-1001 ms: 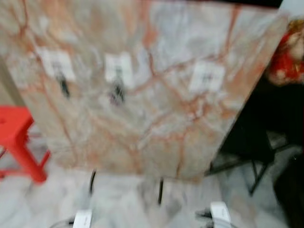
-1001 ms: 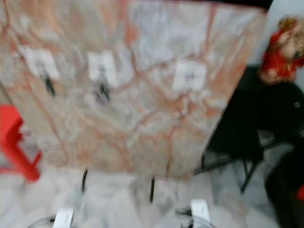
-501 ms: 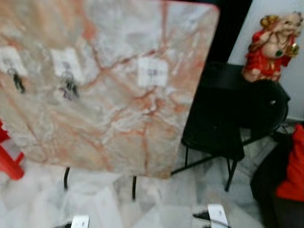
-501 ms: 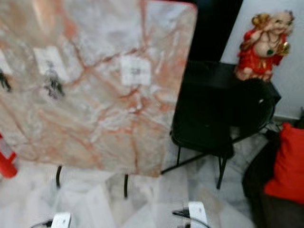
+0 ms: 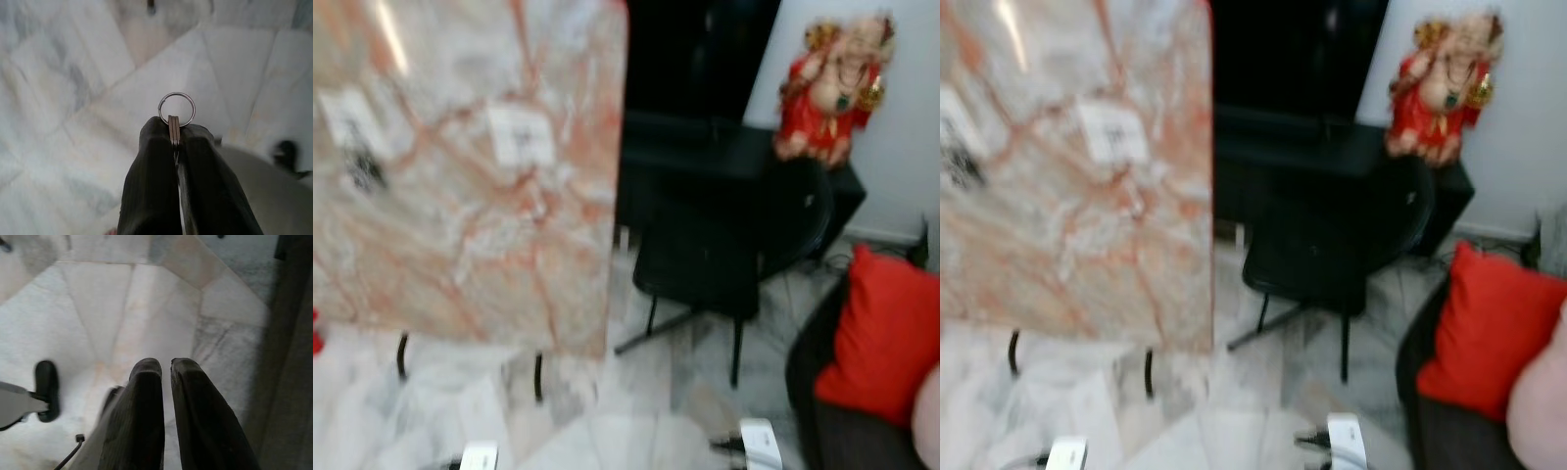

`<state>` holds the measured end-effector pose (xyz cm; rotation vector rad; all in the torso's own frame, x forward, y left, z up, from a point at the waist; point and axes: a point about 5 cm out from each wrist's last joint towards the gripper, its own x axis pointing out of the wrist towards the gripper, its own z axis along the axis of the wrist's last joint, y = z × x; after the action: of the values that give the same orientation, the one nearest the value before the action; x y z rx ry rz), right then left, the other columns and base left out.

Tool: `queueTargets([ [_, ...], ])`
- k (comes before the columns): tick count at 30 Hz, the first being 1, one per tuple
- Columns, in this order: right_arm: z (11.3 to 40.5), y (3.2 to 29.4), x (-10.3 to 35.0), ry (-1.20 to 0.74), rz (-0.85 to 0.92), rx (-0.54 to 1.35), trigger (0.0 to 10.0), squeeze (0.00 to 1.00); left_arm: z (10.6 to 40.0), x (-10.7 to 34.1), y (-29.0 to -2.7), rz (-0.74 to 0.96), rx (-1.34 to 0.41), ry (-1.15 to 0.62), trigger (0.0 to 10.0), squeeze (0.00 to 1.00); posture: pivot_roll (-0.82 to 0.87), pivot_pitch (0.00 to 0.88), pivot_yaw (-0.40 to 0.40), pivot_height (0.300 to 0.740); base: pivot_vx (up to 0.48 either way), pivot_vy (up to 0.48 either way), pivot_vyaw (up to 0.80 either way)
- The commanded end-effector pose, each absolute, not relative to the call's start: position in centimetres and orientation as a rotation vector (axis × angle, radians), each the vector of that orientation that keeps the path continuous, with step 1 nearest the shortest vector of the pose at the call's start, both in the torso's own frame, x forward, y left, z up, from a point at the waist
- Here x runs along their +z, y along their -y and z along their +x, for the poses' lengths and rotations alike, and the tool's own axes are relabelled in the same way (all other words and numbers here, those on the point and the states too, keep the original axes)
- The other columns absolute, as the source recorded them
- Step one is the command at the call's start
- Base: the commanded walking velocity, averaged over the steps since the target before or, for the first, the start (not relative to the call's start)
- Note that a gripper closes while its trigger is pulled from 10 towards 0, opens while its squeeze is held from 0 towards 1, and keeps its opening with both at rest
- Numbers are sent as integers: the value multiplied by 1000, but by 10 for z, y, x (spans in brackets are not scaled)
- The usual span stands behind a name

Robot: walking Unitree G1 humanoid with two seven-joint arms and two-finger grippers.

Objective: Hang keys on a hook

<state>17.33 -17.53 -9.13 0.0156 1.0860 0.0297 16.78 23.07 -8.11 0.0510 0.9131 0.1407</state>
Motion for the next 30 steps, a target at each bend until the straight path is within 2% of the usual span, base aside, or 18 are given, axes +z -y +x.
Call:
queueTargets([
  [1, 172, 184, -91, -1089, 3, 9, 10000, 0, 175, -79, -226, 54, 136, -883, 10000, 0, 44, 0, -44, 740, 0, 0, 0],
  [3, 172, 184, -91, -1089, 1, 10, 10000, 0, 178, -77, -226, 51, 137, -864, 10000, 0, 44, 0, -44, 740, 0, 0, 0],
  [7, 172, 184, -91, -1084, -3, 17, 10000, 0, 208, -56, -233, 104, 155, -699, 10000, 0, 41, 0, -41, 740, 0, 0, 0],
  [9, 173, 184, -91, -1084, -7, 21, 10000, 0, 212, -52, -234, 115, 154, -671, 10000, 0, 37, 0, -42, 740, 0, 0, 0],
  [15, 174, 187, -90, -1073, -36, 35, 10000, 0, 253, -12, -228, 142, 156, -376, 10000, 0, 36, 0, -48, 740, 0, 0, 0],
  [22, 175, 188, -89, -1062, -51, 41, 10000, 0, 269, 16, -213, 230, 83, -176, 10000, 0, 35, 0, -53, 740, 0, 0, 800],
  [30, 177, 188, -88, -1058, -67, 59, 10000, 0, 283, 44, -197, 202, 65, -20, 10000, 0, 33, 0, -58, 740, 0, 0, 800],
])
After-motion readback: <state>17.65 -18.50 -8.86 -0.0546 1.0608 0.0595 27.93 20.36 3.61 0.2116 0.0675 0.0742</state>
